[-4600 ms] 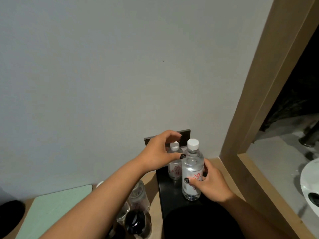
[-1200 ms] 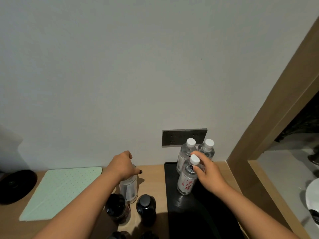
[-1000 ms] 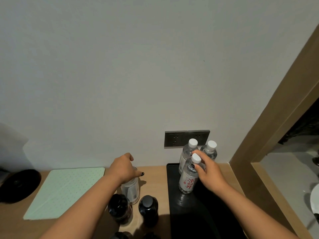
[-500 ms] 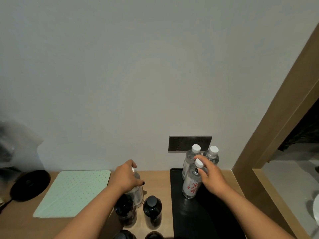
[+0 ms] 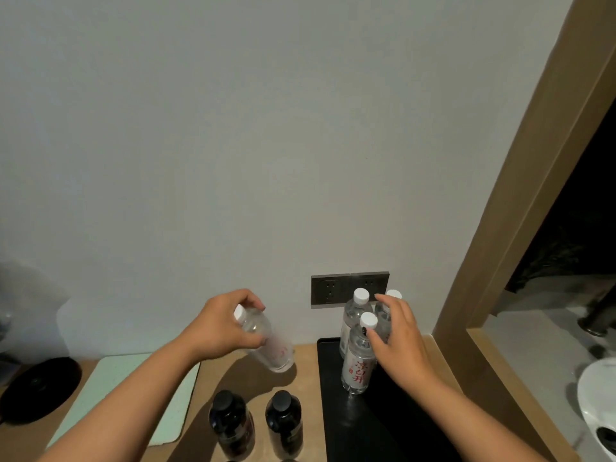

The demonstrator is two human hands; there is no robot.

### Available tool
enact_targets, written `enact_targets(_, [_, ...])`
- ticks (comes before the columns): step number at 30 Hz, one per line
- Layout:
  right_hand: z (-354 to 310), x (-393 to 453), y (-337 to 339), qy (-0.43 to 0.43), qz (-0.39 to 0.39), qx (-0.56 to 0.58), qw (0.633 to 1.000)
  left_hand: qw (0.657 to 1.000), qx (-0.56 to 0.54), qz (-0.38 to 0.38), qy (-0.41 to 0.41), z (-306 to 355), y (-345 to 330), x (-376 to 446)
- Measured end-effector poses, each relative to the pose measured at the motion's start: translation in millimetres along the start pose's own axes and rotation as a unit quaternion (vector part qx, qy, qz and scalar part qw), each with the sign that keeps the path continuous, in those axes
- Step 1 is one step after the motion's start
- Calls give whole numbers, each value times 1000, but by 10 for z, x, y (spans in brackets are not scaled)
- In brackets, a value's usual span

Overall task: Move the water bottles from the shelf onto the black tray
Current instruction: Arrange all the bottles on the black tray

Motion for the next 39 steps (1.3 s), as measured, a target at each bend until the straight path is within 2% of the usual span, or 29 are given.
enact_targets(4, [-340,-116,-197,53,-76,20,995,997,4,-47,-57,512,33,28])
enact_targets(7, [-424,-199,-431,41,-160,44,985,991,-3,-92,-102,849,-118,71])
enact_targets(9, [-391,-266,-552,26,-189,63,980,985,-21,-119,-121,1000,-270,110])
enact_targets(14, [-64,-484,-559,-19,-174,122,977,969,26,-197,-149,1221,-731,275])
enact_targets(21, [581,-693,-409,-102,-151,139,973,942,61,-273,-184,1550,-1391,432])
enact_targets(24, [823,-701,-299,-127,-125,135,975,953,2,-244,-177,1662,-1465,524])
enact_targets(27, [1067,-650,-229,-150,-88,136,975,976,-114,-106,-151,1630,-1255,676])
enact_targets(29, [1275,-606,-233,-181,-67,152,969,982,-121,-3,-145,1526,-1101,762])
enact_targets(30, [1378,-578,-236,-195,-56,157,967,986,-96,21,-135,1454,-1077,806])
enact_targets(34, [1613,-428,-259,-217,-24,148,965,995,16,8,-94,1146,-1217,939])
enact_targets(39, [1682,-156,-348,-179,-14,127,976,990,92,-34,-96,882,-1461,1033])
Point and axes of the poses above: each hand's wrist, its own x-axis towards the middle knuckle, its own y-axis out of the back of the hand, z = x × y, the point moved 7 cm from there along x, towards the middle knuckle, and after that the axes turned 15 degrees about -z, right-handed, at the moved point
